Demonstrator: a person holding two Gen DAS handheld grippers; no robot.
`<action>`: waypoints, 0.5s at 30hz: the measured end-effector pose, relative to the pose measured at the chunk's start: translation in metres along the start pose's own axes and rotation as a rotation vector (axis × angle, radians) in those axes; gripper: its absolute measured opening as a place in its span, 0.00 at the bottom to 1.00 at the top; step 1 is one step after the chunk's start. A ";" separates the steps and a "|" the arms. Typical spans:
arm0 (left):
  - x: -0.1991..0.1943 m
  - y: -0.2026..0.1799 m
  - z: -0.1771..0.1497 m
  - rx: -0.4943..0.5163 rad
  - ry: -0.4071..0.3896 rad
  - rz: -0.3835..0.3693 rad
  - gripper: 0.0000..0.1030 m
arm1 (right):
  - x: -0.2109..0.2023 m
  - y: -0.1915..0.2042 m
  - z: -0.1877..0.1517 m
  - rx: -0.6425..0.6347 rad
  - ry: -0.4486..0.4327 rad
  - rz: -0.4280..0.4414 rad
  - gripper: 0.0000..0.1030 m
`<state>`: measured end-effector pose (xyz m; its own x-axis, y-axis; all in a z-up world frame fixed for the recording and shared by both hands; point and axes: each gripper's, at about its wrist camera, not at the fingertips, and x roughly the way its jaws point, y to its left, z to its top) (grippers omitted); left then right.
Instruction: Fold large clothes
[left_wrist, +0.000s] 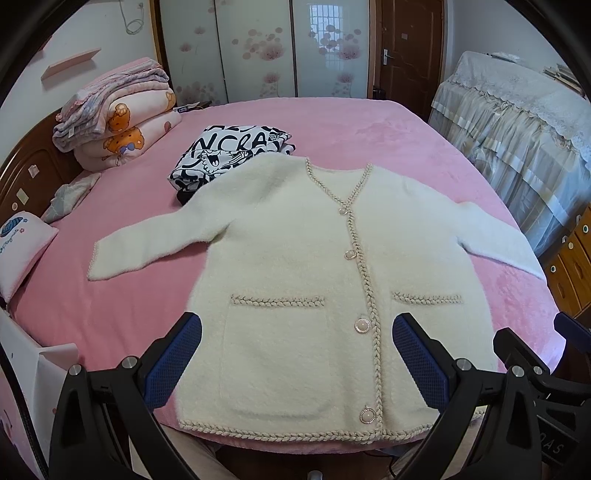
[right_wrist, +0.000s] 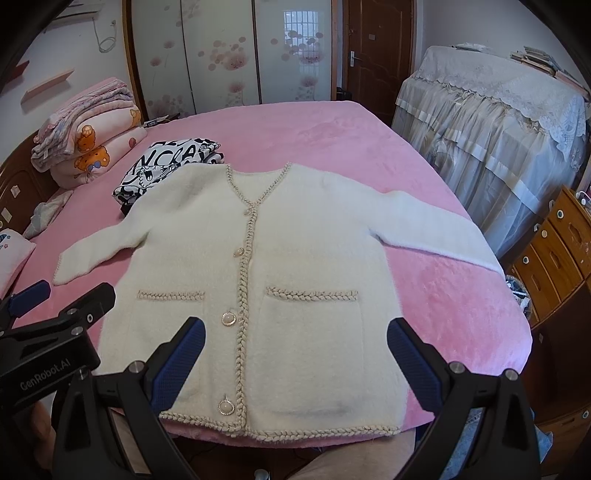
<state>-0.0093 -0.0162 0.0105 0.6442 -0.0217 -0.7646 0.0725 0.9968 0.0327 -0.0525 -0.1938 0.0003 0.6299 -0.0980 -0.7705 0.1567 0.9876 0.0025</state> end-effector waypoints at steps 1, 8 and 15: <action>0.000 0.000 0.000 -0.001 -0.001 -0.002 1.00 | 0.000 0.000 0.000 0.000 0.000 0.000 0.96; 0.000 -0.001 -0.002 -0.001 0.005 -0.002 1.00 | 0.002 -0.004 -0.006 0.007 0.006 0.000 0.96; 0.002 -0.001 -0.002 -0.005 0.013 -0.001 1.00 | 0.006 -0.005 -0.008 0.012 0.018 0.000 0.96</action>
<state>-0.0094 -0.0173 0.0072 0.6338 -0.0218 -0.7732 0.0692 0.9972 0.0286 -0.0556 -0.1988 -0.0099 0.6164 -0.0960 -0.7816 0.1662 0.9860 0.0100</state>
